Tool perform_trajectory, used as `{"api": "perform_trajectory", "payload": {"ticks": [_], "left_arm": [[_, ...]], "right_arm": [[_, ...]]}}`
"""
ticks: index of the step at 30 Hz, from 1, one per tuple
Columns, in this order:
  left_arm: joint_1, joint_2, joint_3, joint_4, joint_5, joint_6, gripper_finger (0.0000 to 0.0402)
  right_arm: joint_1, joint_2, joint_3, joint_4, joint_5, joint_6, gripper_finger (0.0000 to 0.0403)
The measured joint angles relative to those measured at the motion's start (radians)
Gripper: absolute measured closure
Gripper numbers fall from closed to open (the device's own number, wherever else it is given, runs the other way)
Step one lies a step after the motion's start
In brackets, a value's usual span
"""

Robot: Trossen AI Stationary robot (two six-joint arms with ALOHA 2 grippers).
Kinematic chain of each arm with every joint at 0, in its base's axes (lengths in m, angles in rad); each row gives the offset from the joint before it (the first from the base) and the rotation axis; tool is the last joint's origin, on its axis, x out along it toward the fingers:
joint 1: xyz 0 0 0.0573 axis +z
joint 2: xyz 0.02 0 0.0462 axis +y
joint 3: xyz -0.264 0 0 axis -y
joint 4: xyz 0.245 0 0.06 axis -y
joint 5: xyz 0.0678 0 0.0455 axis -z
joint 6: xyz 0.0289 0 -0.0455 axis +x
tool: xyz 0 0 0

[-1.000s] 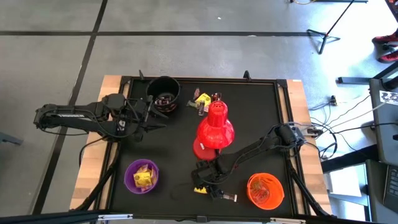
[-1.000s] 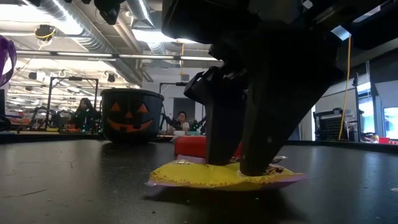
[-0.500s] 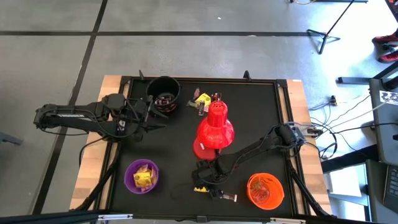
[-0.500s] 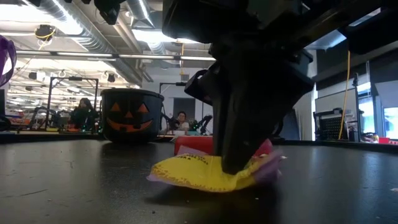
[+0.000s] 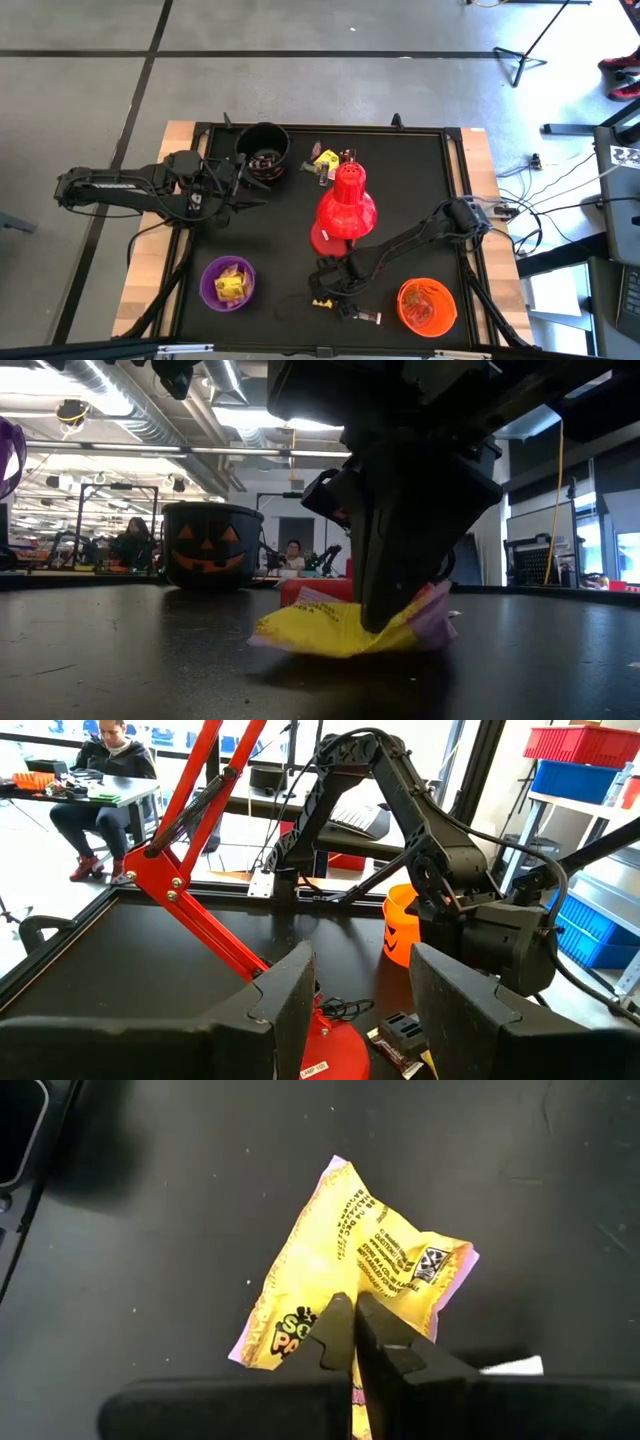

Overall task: Organize candy in baskets
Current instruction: Put the yellow candy into the violet bucket

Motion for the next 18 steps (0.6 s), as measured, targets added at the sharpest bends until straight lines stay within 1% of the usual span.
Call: {"api": "perform_trajectory", "payload": {"ticks": [7,11,15,18], "left_arm": [[0.000,0.000,0.000,0.004,0.000,-0.001,0.0246],[0.000,0.000,0.001,0.006,0.000,0.000,0.0246],[0.000,0.000,0.001,0.003,0.000,0.000,0.0246],[0.000,0.000,0.001,0.003,0.000,-0.003,0.0246]], "right_arm": [[0.001,-0.046,0.001,-0.002,0.009,0.001,0.0402],[0.002,-0.063,0.011,-0.032,0.034,-0.001,0.0402],[0.003,-0.067,0.081,-0.118,0.048,-0.002,0.0403],[0.003,-0.067,0.152,-0.204,0.085,-0.004,0.0403]]}}
